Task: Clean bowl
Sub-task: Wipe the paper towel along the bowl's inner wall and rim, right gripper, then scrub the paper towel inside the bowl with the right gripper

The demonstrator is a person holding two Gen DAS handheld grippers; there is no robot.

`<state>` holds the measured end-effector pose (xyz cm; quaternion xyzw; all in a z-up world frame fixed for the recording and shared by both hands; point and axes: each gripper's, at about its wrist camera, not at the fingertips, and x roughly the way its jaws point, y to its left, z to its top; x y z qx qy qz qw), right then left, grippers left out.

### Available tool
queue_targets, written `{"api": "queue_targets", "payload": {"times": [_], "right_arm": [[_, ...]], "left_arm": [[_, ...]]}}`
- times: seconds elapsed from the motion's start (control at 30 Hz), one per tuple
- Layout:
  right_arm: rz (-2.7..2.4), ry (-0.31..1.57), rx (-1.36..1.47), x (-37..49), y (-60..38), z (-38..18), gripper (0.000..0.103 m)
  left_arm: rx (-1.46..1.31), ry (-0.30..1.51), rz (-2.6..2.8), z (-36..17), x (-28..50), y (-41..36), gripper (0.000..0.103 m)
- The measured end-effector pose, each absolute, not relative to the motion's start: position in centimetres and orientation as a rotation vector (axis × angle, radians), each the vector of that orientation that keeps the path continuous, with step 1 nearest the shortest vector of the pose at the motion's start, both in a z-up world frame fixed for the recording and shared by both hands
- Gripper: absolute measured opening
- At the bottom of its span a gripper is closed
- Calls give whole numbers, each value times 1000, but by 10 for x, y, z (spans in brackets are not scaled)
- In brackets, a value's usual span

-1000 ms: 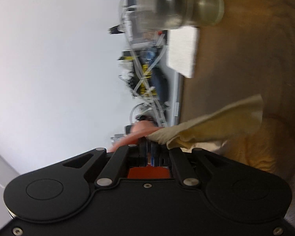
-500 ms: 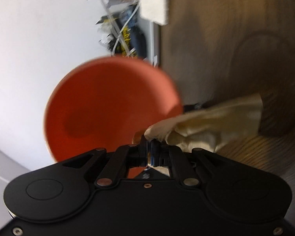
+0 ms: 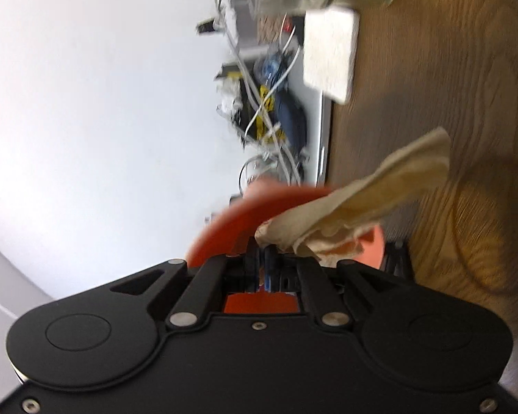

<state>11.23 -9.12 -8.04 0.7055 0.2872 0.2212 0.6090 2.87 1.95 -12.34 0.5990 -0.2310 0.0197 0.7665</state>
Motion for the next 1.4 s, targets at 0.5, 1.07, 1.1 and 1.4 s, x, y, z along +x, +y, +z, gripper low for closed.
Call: {"api": "queue_targets", "payload": {"times": [0.5,1.07,1.1,1.4], "right_arm": [[606,866,1608,114,-49,-100,5],[558,677,1604,113,-87,-63,5],[542,671,1605,112,-91,-65,5],[498,769,1582,109,-85,-89,5]], "left_arm": [[1301,-502,43,-123,29,19,95],[1301,-502,43,-123,29,19,95],[1301,-502,43,-123,29,19,95],[1301,-502,43,-123,29,19,95]]}}
